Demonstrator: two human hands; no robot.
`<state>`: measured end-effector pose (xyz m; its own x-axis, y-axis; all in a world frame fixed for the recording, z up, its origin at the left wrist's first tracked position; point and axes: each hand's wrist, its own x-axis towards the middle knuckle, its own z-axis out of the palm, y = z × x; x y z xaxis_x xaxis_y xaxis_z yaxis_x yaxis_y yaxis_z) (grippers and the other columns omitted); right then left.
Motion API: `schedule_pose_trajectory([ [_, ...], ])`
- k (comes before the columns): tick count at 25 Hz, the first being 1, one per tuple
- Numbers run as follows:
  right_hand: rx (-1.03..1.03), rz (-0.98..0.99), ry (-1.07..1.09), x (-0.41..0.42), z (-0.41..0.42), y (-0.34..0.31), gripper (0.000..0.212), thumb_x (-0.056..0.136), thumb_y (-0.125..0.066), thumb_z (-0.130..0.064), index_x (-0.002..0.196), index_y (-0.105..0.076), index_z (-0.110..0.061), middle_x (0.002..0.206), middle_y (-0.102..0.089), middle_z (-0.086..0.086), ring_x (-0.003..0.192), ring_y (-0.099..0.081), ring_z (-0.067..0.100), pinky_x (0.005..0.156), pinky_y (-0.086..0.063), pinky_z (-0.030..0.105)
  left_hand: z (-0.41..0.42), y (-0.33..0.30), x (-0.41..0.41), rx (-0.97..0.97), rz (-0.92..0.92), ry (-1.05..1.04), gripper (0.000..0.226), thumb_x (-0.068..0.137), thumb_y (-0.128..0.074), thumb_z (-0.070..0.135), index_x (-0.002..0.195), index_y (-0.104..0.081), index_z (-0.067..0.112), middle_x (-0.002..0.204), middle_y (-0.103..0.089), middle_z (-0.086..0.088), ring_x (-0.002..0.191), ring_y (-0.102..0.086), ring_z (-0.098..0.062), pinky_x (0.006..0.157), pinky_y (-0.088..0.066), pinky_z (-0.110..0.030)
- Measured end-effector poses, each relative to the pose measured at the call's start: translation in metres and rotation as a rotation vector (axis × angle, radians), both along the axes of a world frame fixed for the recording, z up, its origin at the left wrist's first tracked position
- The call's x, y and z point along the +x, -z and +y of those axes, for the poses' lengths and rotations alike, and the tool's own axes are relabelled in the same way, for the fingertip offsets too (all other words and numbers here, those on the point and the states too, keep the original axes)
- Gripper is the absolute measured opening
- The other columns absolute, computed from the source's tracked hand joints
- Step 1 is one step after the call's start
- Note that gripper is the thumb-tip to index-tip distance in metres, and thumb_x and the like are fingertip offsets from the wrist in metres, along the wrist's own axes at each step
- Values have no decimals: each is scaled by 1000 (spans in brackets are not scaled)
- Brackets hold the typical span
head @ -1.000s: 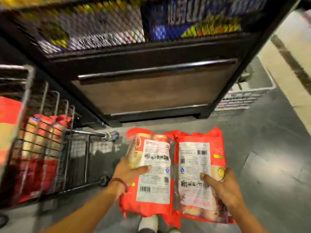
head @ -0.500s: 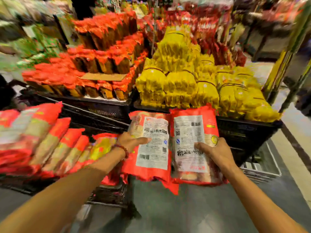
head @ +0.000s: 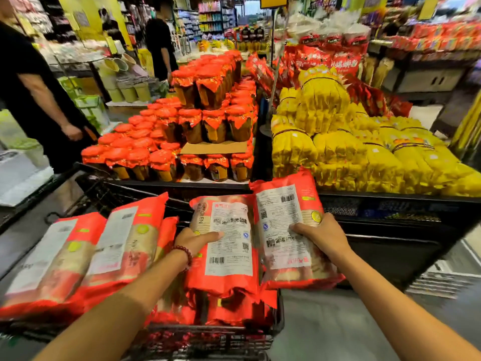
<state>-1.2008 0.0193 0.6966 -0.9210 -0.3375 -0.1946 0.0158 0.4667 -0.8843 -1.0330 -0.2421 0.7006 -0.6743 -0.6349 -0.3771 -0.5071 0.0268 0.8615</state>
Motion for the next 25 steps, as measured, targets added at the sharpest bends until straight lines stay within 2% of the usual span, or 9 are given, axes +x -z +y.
schedule_pose_trajectory([
  [4,24,-56,183,13,0,14,88,37,-76,-59,106,-64,-7,92,-74,6,77,-72,20,65,-55,32,-16,41,-5,-6,-87,78,43,77,-77,14,116,-62,5,85,-64,-3,62,-55,-8,40,-39,-6],
  [7,12,-92,265,16,16,19,88,37,-79,-54,108,-66,-4,93,-75,8,76,-74,20,60,-52,27,-10,75,-21,53,-152,125,70,67,-84,31,128,-59,7,73,-65,6,60,-57,-7,40,-41,-12],
  [9,11,-120,314,11,26,23,87,38,-81,-53,109,-64,-4,95,-75,8,77,-74,21,62,-56,29,2,97,-32,83,-152,174,79,65,-85,32,134,-54,9,82,-67,5,66,-60,-8,50,-45,-13],
  [11,11,-122,347,6,35,27,87,39,-83,-52,110,-64,-5,97,-75,9,79,-75,23,69,-60,36,14,115,-38,49,-102,236,103,58,-86,37,147,-37,19,119,-62,-1,100,-63,-18,81,-48,-18],
  [13,-7,-119,359,5,37,23,87,40,-83,-51,111,-63,-5,97,-75,9,80,-75,23,73,-62,39,18,125,-39,-58,-95,290,128,39,-77,58,151,-23,31,148,-39,-1,132,-44,-23,106,-38,-29],
  [17,-25,-73,354,4,40,13,71,51,-87,-43,108,-67,-4,94,-77,9,78,-76,23,73,-61,37,6,135,-37,-154,-249,408,138,30,-67,80,151,-16,37,152,-36,-3,133,-44,-25,106,-42,-42],
  [21,-39,-30,335,1,44,-14,69,55,-88,-43,108,-67,-5,95,-76,10,79,-76,24,73,-62,40,-6,65,-38,-703,-461,607,122,56,-56,86,147,-23,11,148,-38,-12,134,-41,-29,109,-38,-41],
  [23,-99,-14,292,6,37,-29,59,59,-88,-35,105,-69,-3,93,-77,12,78,-76,25,70,-61,36,-23,6,-50,-1064,-363,615,120,65,-43,87,153,-7,13,161,-13,-8,148,-15,-28,117,-17,-48],
  [25,-101,-40,265,15,17,-34,76,46,-87,-47,107,-68,-5,94,-78,10,79,-77,24,76,-62,42,-51,-53,-61,-1326,-203,561,113,70,-33,87,154,-1,18,163,-1,-2,150,-2,-24,118,-8,-55],
])
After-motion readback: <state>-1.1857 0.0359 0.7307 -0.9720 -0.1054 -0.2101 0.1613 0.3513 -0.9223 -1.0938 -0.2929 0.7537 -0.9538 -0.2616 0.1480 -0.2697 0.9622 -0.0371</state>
